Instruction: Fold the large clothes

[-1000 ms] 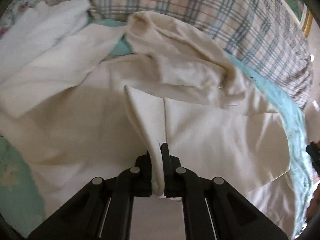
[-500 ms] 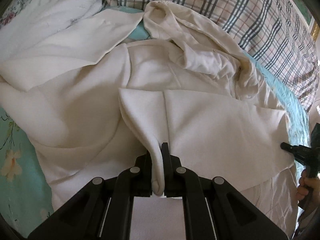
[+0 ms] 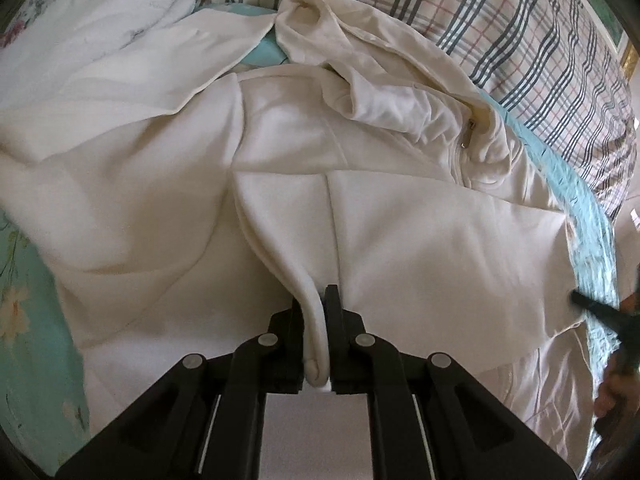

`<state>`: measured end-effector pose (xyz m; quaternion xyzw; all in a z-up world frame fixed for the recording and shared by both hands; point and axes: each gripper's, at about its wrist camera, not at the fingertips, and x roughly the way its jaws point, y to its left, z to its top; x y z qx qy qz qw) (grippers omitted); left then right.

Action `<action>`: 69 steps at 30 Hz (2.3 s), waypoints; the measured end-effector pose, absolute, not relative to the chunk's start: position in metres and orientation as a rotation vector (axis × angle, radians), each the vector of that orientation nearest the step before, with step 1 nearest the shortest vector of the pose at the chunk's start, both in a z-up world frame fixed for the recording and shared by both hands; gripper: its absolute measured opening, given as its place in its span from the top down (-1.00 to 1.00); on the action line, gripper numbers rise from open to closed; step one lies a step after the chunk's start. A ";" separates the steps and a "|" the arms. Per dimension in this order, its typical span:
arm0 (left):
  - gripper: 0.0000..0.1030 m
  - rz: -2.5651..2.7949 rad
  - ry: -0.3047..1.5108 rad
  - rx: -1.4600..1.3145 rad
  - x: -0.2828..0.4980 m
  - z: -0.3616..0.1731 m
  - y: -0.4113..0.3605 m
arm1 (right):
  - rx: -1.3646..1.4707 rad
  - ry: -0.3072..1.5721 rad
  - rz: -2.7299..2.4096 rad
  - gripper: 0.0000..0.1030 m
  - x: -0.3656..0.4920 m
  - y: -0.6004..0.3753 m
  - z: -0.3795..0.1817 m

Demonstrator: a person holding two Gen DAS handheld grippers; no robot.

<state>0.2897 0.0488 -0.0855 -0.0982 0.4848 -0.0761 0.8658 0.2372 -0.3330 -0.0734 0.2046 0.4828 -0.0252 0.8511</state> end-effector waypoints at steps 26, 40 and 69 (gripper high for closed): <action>0.30 -0.062 0.896 -0.648 0.342 -0.042 0.263 | 0.536 0.934 0.207 0.33 0.204 -0.256 -0.040; 0.94 -0.217 0.868 -0.275 0.340 -0.039 0.101 | 0.551 0.889 0.224 0.32 0.208 -0.249 -0.026; -0.23 -0.113 0.989 -0.344 0.484 -0.009 0.084 | 0.538 0.925 0.293 0.09 0.239 -0.230 -0.021</action>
